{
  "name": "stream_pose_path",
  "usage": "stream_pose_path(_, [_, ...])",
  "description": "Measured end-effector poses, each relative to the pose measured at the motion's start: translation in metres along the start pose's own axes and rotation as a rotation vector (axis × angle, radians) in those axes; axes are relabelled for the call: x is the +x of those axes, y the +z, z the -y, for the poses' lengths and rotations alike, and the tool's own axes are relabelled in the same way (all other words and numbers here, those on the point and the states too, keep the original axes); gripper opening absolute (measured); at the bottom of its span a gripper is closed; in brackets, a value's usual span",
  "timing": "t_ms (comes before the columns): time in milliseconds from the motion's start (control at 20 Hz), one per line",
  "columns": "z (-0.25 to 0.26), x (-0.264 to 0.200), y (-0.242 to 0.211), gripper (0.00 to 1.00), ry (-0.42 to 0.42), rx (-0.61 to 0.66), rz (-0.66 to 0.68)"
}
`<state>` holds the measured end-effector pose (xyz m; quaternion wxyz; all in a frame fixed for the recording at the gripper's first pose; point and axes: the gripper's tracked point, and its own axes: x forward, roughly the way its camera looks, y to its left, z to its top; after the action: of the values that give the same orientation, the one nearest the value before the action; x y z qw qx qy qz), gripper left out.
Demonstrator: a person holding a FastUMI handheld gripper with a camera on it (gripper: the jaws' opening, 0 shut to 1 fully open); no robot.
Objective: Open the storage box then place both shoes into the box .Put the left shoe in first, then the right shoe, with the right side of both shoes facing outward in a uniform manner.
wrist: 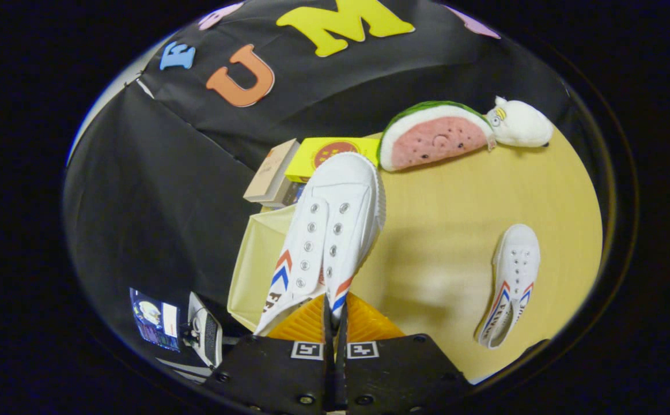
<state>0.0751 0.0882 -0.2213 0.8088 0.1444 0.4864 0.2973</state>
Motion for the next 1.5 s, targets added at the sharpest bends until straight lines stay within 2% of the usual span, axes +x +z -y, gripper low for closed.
stream_pose_path(300, [-0.085, 0.062, -0.006, 0.0, 0.0, -0.055, -0.051])
stream_pose_path(600, [-0.119, 0.135, -0.029, 0.0, -0.088, -0.153, -0.033])
stream_pose_path(900, [-0.116, 0.196, -0.068, 0.0, -0.197, -0.157, -0.114])
stream_pose_path(1150, [-0.111, 0.223, -0.071, 0.0, -0.265, -0.066, -0.206])
stream_pose_path(1500, [-0.106, 0.251, -0.074, 0.01, -0.321, -0.103, -0.245])
